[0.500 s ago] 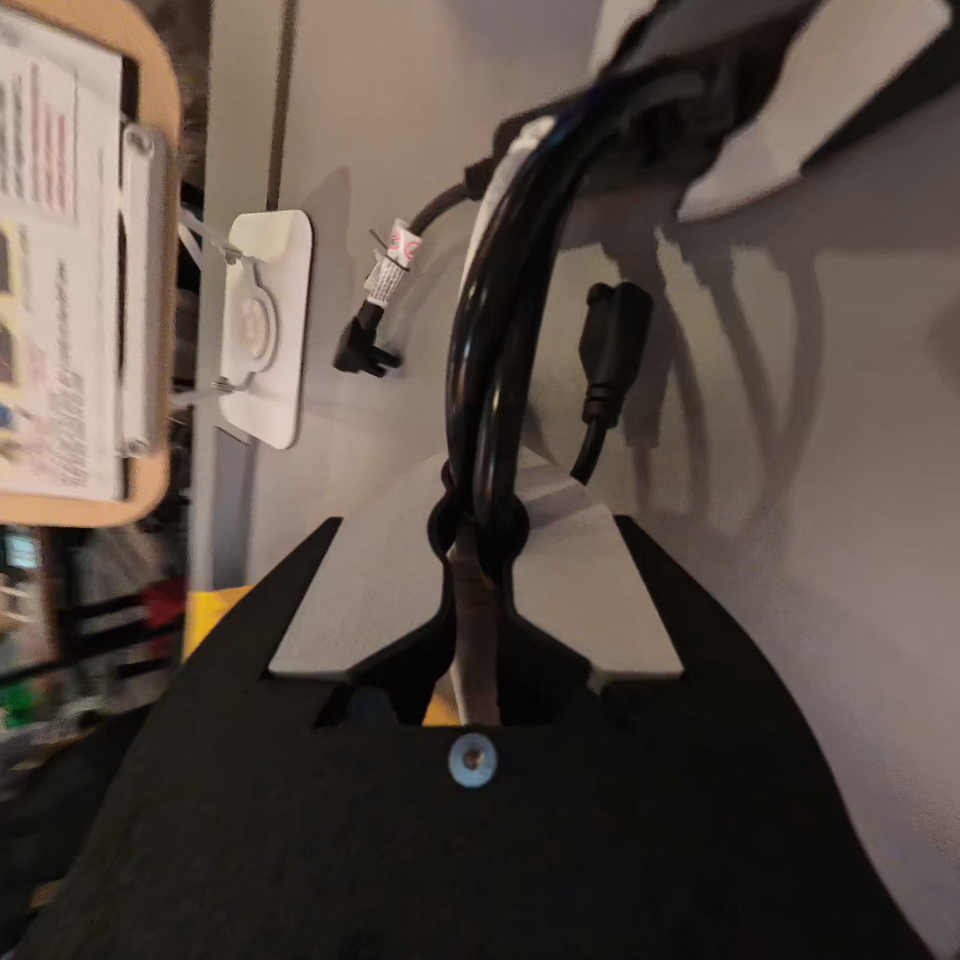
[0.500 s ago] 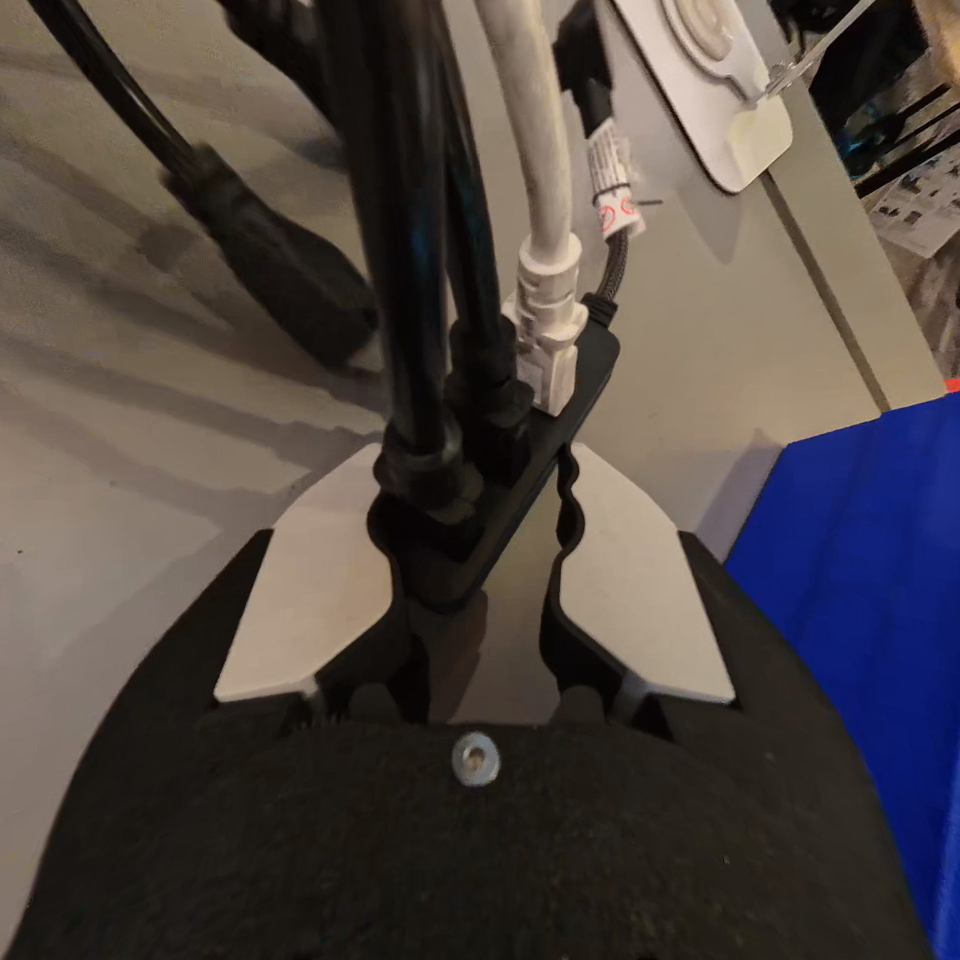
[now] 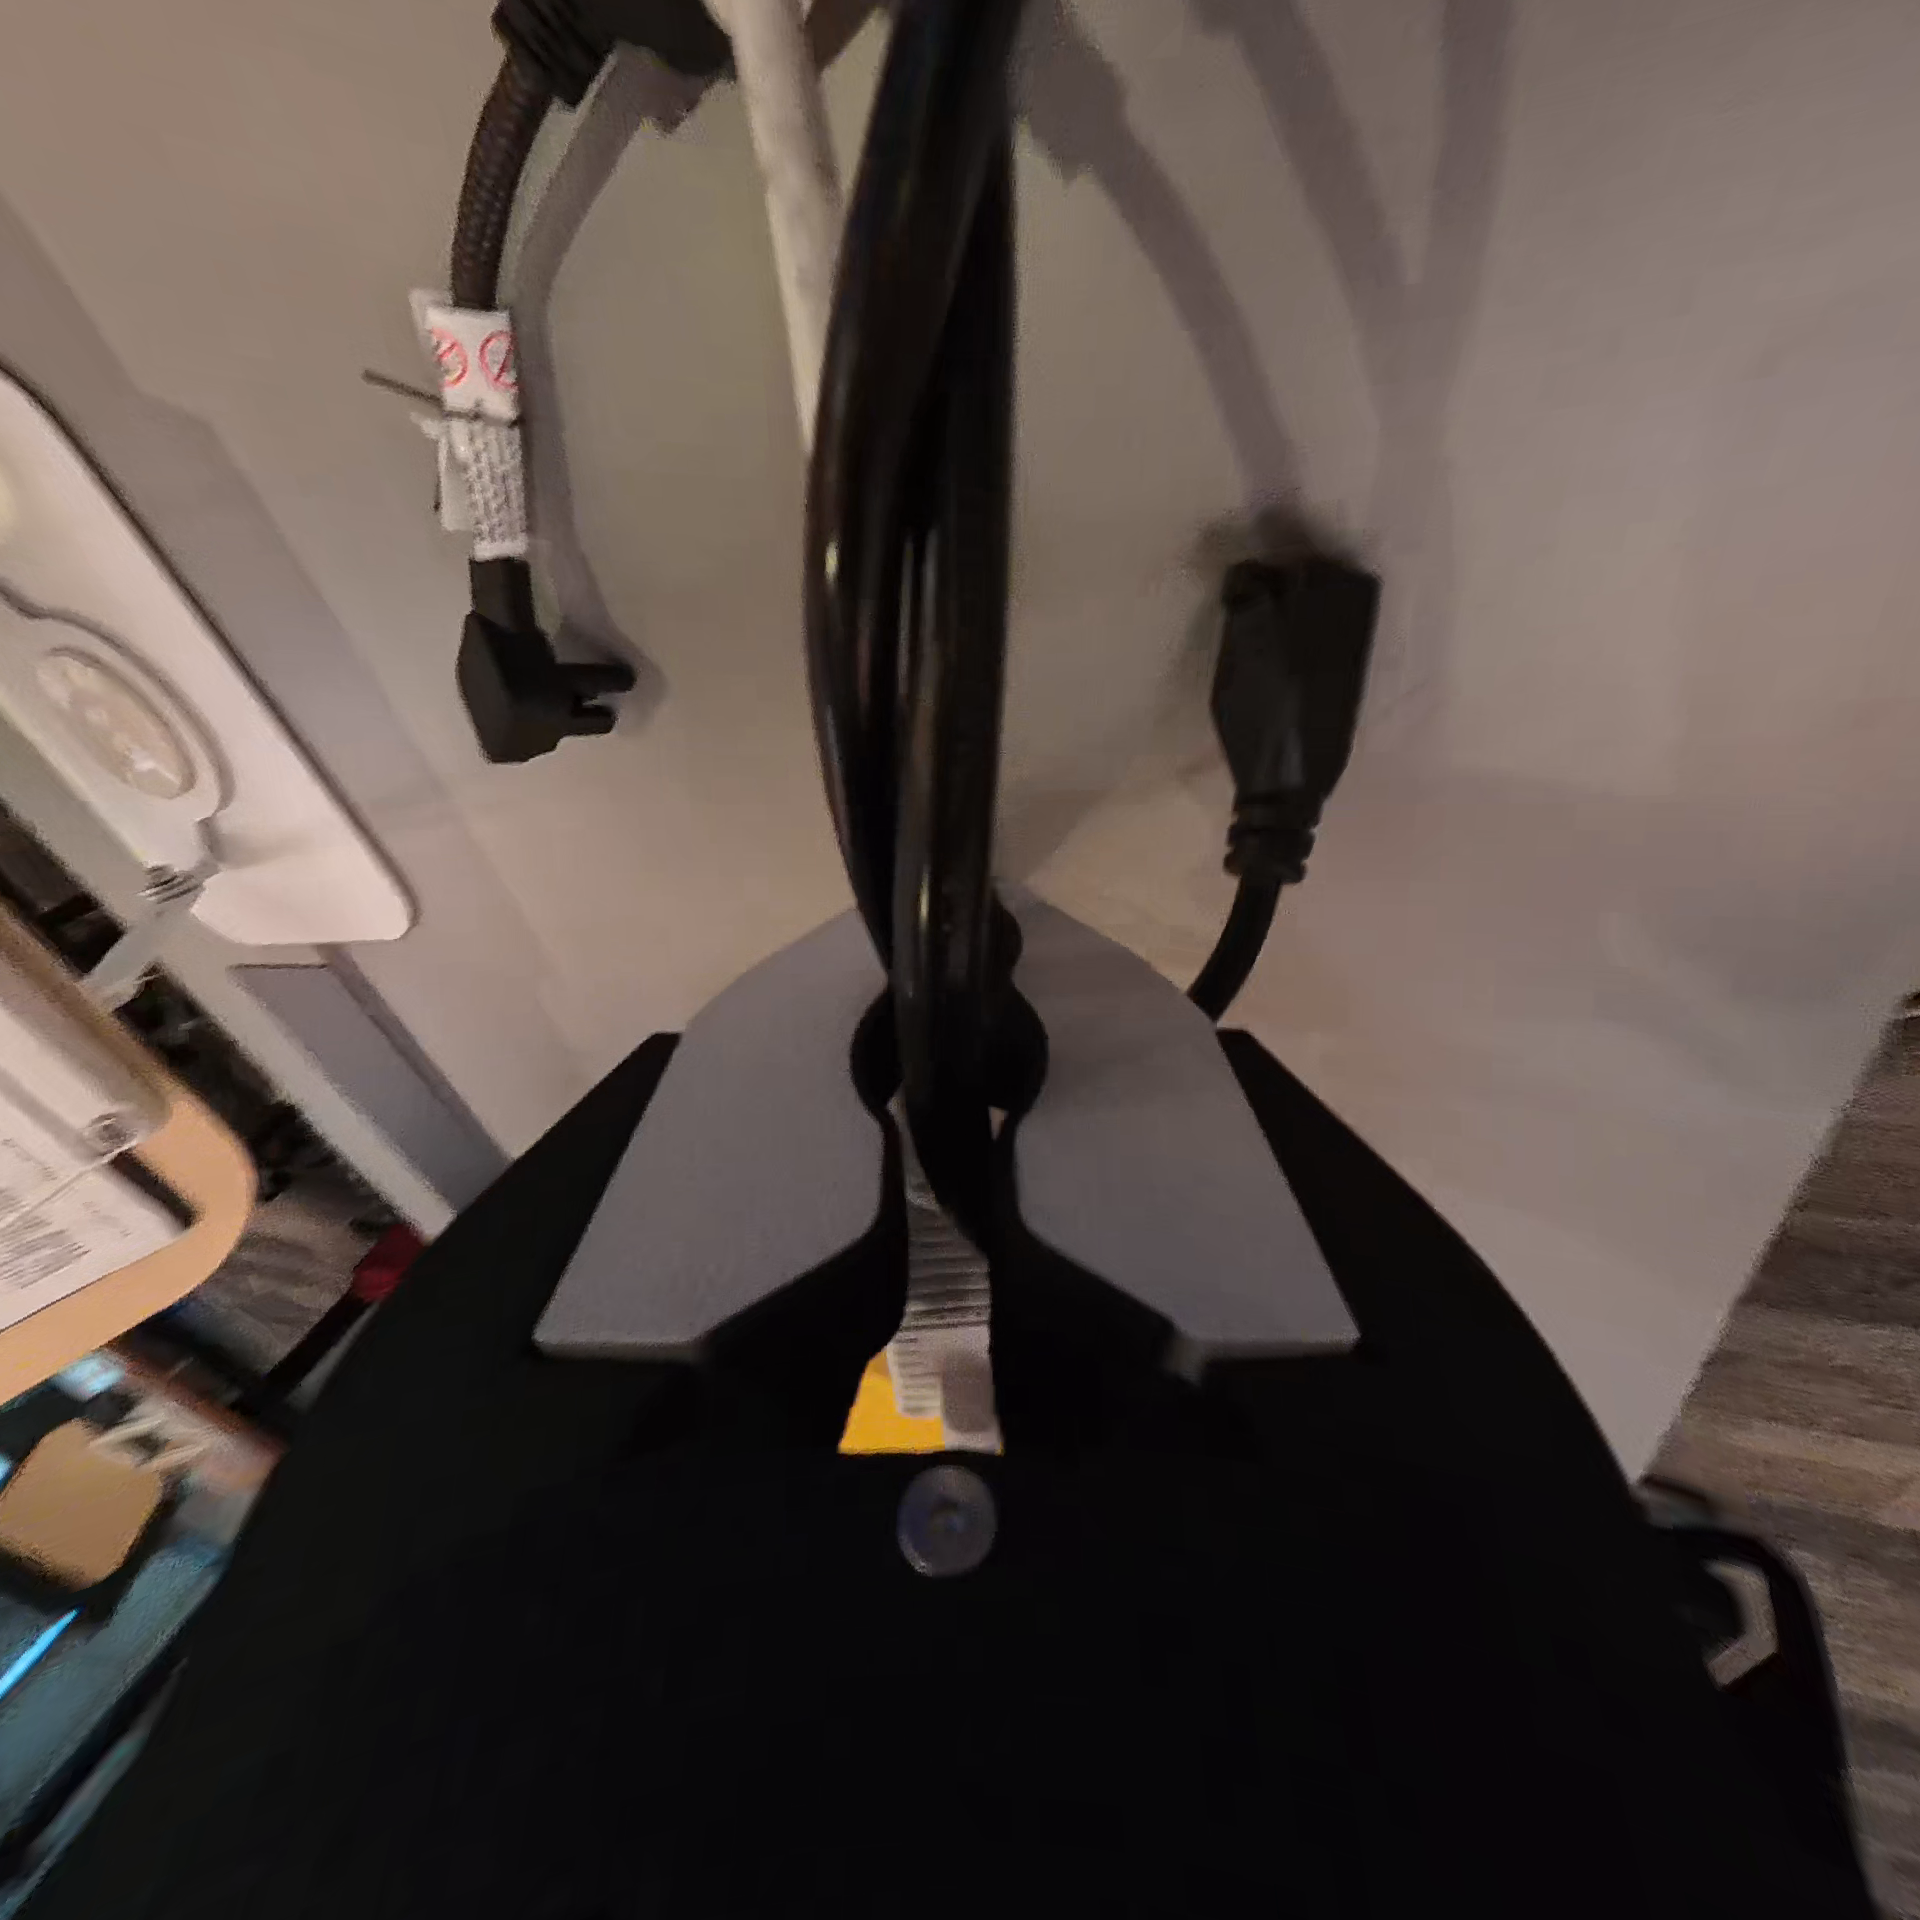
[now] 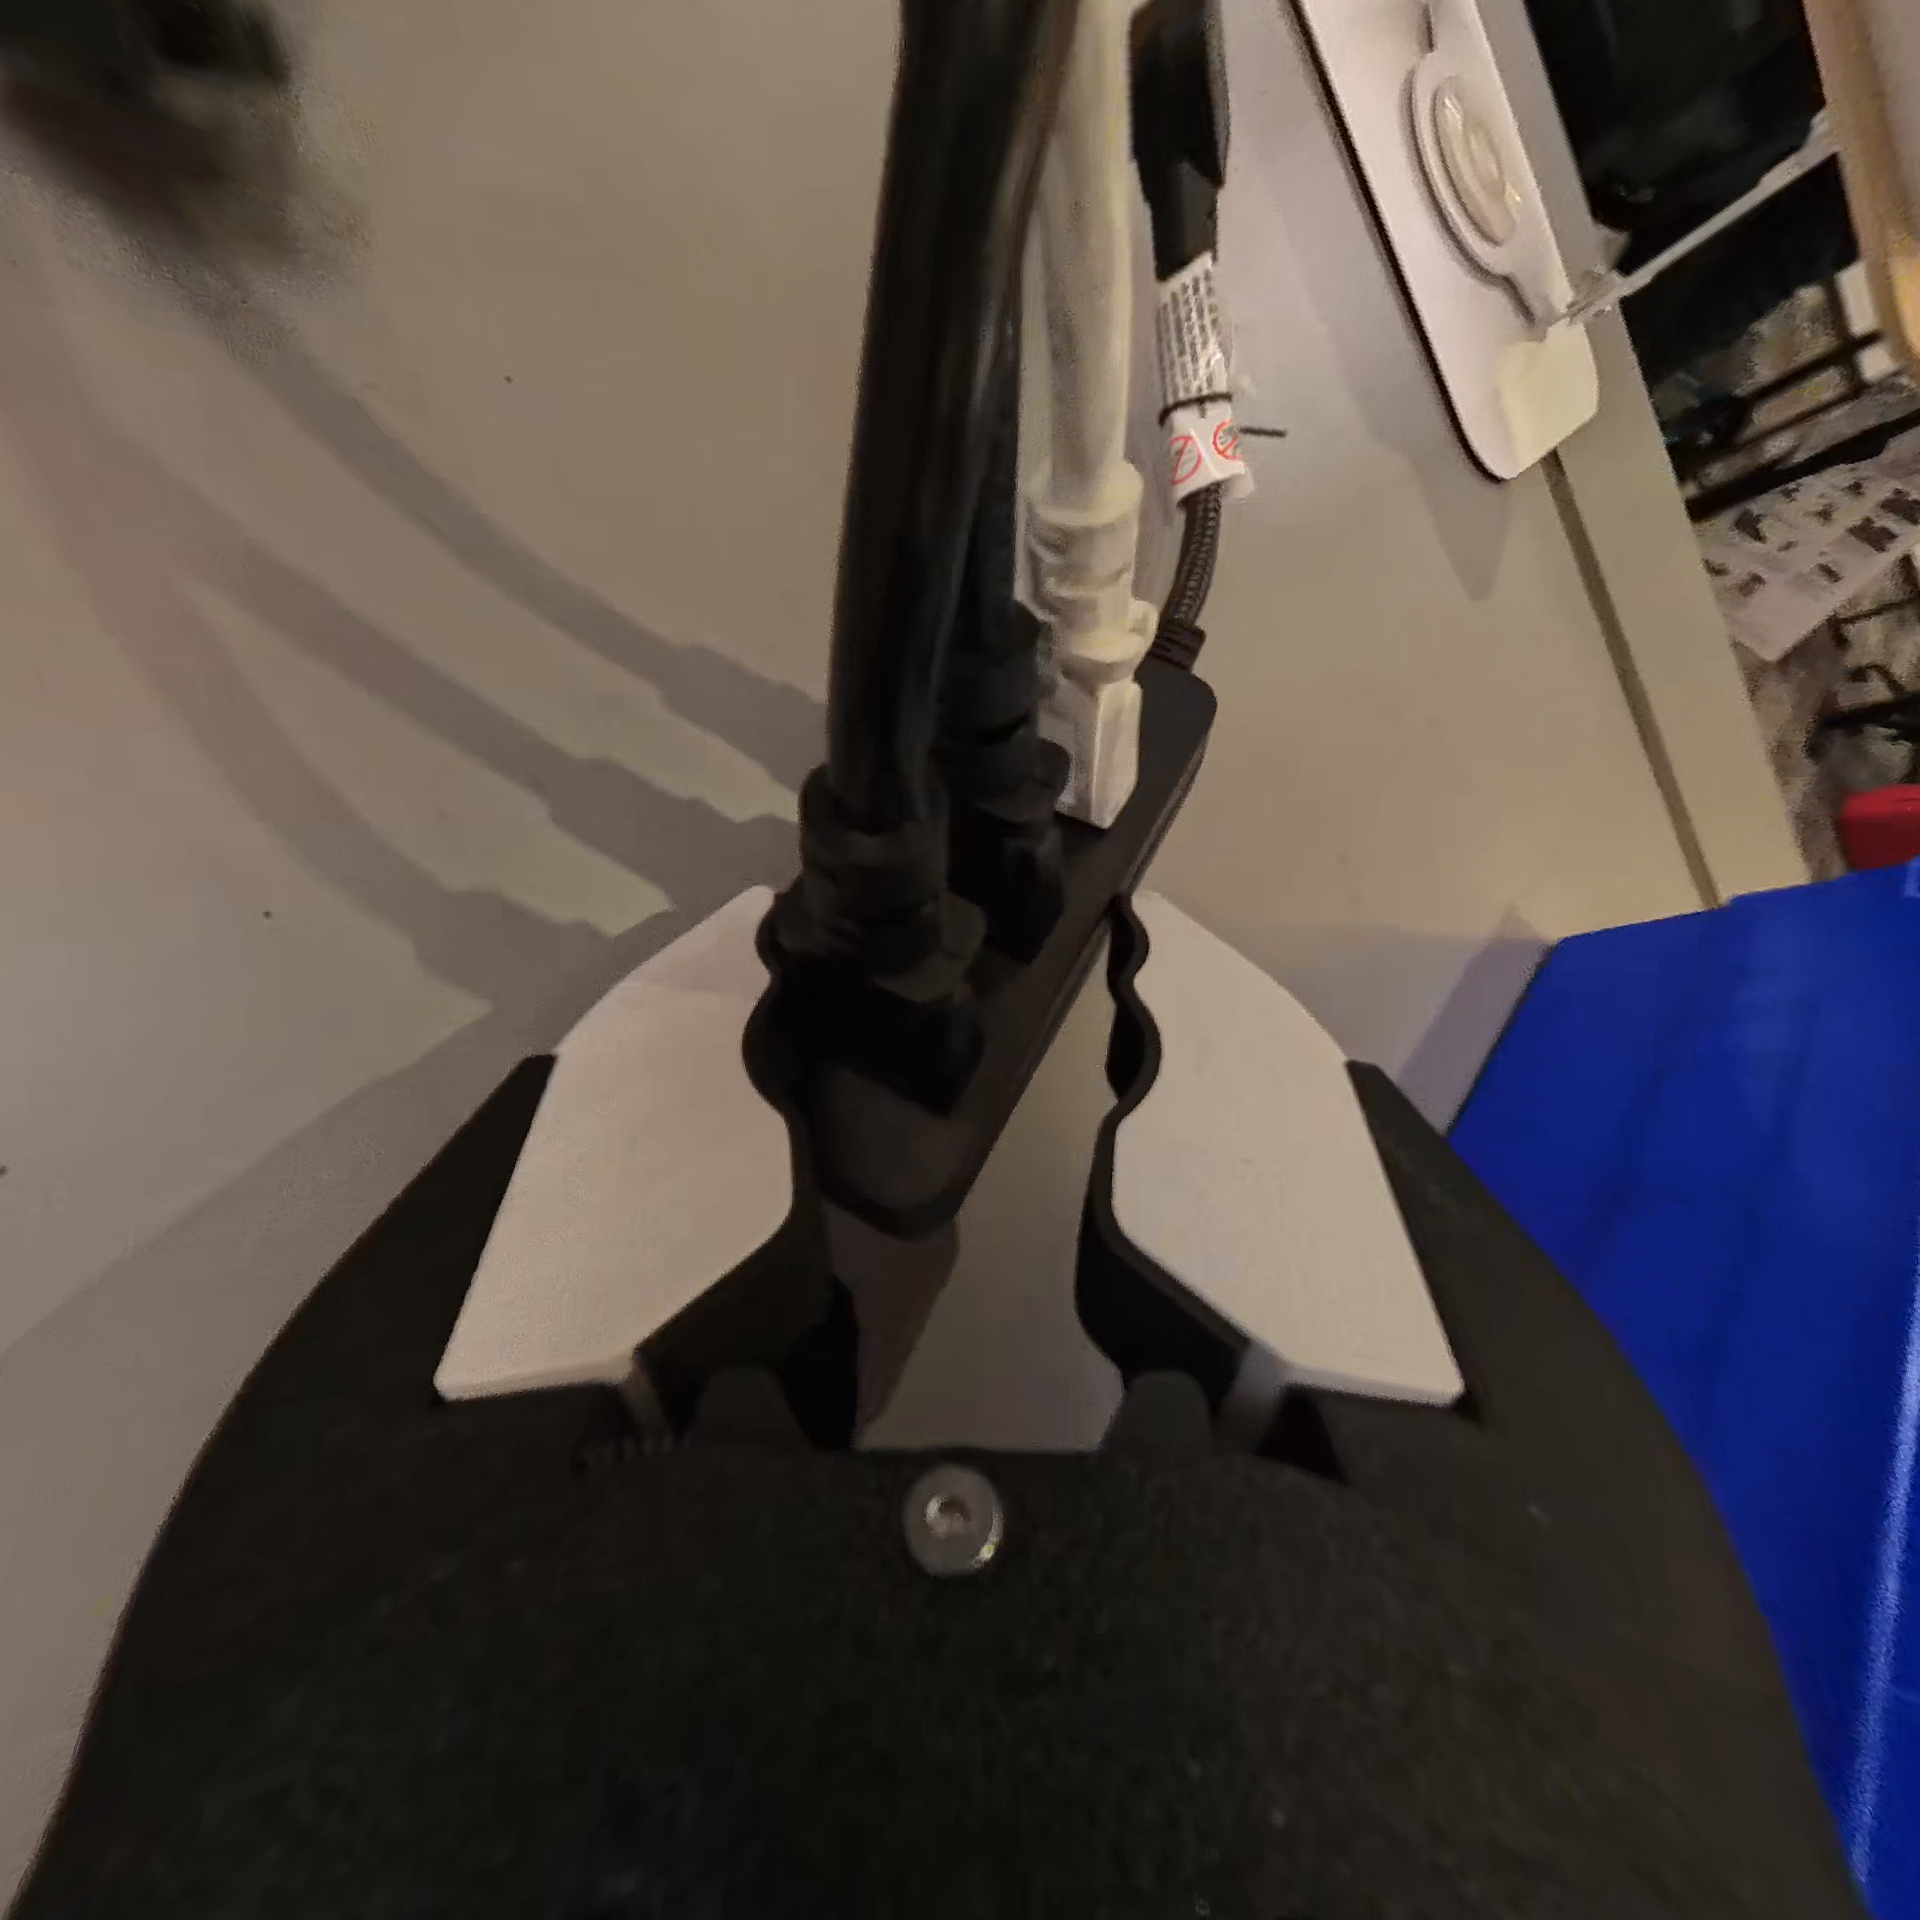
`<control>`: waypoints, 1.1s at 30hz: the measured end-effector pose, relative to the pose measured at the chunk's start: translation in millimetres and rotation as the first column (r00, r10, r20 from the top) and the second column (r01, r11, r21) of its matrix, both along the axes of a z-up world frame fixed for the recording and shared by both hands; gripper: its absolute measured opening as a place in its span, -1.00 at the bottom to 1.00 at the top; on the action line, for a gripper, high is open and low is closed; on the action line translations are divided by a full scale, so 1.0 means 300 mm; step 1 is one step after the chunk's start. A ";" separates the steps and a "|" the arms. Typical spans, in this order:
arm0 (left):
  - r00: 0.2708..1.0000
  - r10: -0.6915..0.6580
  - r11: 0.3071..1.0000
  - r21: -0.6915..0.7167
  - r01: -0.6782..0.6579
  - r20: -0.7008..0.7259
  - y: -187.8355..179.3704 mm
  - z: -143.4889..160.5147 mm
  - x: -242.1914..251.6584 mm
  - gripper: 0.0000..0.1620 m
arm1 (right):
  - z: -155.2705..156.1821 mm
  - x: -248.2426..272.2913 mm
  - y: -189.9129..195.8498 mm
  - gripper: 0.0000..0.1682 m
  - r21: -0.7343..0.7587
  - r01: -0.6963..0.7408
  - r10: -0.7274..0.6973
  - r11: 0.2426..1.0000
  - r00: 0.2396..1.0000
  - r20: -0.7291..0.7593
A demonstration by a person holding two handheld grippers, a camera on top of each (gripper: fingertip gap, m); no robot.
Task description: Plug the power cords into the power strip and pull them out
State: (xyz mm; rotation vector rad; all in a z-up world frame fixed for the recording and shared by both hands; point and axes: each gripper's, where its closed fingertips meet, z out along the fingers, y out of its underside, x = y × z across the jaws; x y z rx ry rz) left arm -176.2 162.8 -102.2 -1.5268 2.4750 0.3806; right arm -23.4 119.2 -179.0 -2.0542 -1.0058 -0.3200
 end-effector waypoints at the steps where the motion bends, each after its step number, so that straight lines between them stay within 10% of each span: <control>1: 0.999 0.019 0.999 -0.040 -0.018 0.033 -0.020 -0.005 0.007 -0.84 | 0.000 0.002 -0.002 -0.30 -0.007 -0.014 0.014 1.000 0.999 -0.031; 5: 0.917 0.188 0.982 -0.095 -0.164 0.351 -0.027 -0.007 0.076 -0.60 | 0.001 0.034 0.012 -0.31 -0.043 0.051 -0.053 0.998 0.997 -0.049; 8: 0.713 0.407 0.904 -0.141 -0.404 0.571 -0.001 -0.021 0.072 0.09 | -0.002 0.052 0.028 -0.32 -0.036 0.101 -0.102 0.994 0.994 -0.028; 14: 0.362 0.586 0.752 -0.320 -0.576 0.725 -0.027 -0.164 -0.023 0.20 | -0.004 0.057 0.038 -0.34 -0.050 0.138 -0.140 0.989 0.989 -0.041; 18: 0.295 0.647 0.716 -0.425 -0.554 0.703 -0.041 -0.251 0.008 -0.07 | -0.003 0.056 0.037 -0.34 -0.029 0.127 -0.127 0.991 0.992 0.021; 22: 0.388 0.596 0.759 -0.337 -0.556 0.703 -0.025 -0.234 -0.001 -0.20 | -0.002 0.072 0.043 -0.34 -0.020 0.111 -0.110 0.994 0.994 0.022; 26: 0.682 0.395 0.866 -0.003 -0.499 0.616 0.018 -0.095 -0.093 -0.33 | -0.003 0.068 0.040 -0.34 0.005 0.069 -0.069 0.998 0.996 0.054; 29: 0.913 0.149 0.925 0.271 -0.264 0.380 0.025 0.027 -0.134 -0.36 | -0.001 0.045 0.034 -0.37 0.015 0.035 -0.037 0.999 0.994 0.103; 33: 0.990 -0.126 0.894 0.439 0.084 0.068 0.057 0.137 -0.128 -0.39 | 0.006 0.036 0.029 -0.38 0.045 0.022 -0.032 0.999 0.973 0.230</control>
